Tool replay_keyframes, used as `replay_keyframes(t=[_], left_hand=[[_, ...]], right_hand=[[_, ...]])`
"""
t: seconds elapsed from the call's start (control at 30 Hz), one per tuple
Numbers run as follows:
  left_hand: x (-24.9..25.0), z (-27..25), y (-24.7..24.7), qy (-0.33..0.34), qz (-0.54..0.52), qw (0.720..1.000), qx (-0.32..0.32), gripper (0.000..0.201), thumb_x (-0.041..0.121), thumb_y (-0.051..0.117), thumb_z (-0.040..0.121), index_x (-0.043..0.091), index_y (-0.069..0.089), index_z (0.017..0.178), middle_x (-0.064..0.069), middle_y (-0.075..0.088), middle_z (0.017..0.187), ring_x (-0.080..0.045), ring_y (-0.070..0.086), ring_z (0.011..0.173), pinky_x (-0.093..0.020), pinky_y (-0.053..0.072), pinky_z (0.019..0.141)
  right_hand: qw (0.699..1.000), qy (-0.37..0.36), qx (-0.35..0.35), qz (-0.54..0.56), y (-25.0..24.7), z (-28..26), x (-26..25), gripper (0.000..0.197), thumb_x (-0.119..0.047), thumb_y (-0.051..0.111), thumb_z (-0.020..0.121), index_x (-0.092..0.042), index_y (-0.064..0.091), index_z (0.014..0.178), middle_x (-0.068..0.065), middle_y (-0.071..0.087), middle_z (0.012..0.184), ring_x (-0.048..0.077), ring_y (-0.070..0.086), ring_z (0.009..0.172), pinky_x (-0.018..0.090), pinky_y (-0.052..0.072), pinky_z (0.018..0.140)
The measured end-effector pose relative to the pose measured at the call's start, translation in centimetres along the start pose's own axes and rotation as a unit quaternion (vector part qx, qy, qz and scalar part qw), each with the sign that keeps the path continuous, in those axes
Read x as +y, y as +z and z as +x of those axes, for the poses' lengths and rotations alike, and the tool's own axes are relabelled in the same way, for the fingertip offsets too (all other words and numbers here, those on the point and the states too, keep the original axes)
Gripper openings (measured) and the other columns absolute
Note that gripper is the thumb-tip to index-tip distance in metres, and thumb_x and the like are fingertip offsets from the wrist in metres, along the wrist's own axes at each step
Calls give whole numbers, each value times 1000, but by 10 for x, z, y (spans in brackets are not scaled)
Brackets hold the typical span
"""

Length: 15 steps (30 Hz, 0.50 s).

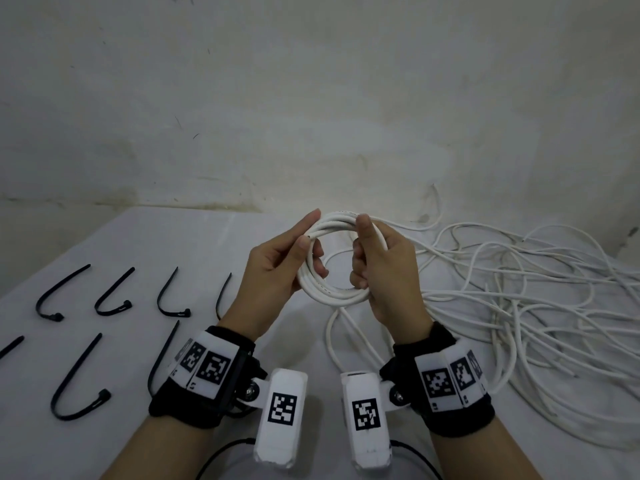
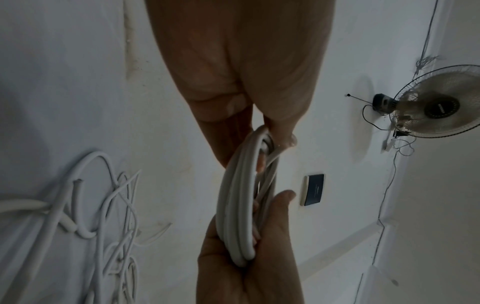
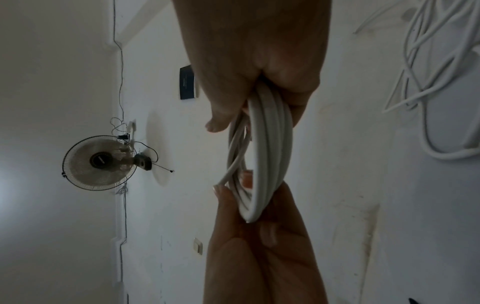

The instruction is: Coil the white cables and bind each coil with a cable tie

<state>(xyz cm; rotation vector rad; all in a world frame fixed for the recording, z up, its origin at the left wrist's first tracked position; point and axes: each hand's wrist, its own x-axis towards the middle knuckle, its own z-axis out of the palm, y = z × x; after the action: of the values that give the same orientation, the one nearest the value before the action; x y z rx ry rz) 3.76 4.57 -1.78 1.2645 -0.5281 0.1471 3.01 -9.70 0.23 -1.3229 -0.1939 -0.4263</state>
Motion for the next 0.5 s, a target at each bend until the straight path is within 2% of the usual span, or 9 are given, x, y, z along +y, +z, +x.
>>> replay_keyframes(t=[0.1,0.2,0.27,0.33,0.43,0.5], left_hand=[[2,1,0,-12,-36,999,-17,48,34,42,89,23,49,135,2,59,81,-11,60,67,-35,55,78],[3,1,3,-28,-89,996,-2,54,38,37,88,20,44,138,2,53,74,-10,53,59,-27,54,69],[1,2,5,-36,-89,995,6,52,43,35,87,16,49,129,3,46,68,-8,46,55,-26,48,64],[0,2,5,-48,-94,994,2,49,49,33,86,10,54,108,4,40,63,-7,40,53,-26,43,62],[0,3,5,-73,-111,991,1,54,52,32,84,7,54,105,4,34,58,-7,36,50,-23,44,59],[1,2,8,-71,-106,992,6,48,50,34,85,7,52,95,4,33,56,-8,34,47,-23,45,57]], right_hand=[[999,14,29,4,5,6,0,29,-31,58,93,-5,62,80,1,34,52,9,30,39,19,28,37],[1000,14,25,-12,12,11,1,31,-31,58,93,-4,65,81,-2,33,47,9,30,36,19,28,37],[999,5,24,-29,15,10,3,32,-33,59,93,-4,65,80,-2,33,45,10,31,35,20,28,37],[999,-2,24,-38,17,7,5,35,-36,57,93,-6,64,78,-2,33,46,9,31,35,20,28,37],[999,-1,18,-41,16,3,8,44,-45,51,92,-4,64,80,-1,33,49,9,31,36,20,29,37],[999,9,13,-40,15,1,7,53,-54,46,88,-4,63,79,0,34,48,10,33,36,21,31,37]])
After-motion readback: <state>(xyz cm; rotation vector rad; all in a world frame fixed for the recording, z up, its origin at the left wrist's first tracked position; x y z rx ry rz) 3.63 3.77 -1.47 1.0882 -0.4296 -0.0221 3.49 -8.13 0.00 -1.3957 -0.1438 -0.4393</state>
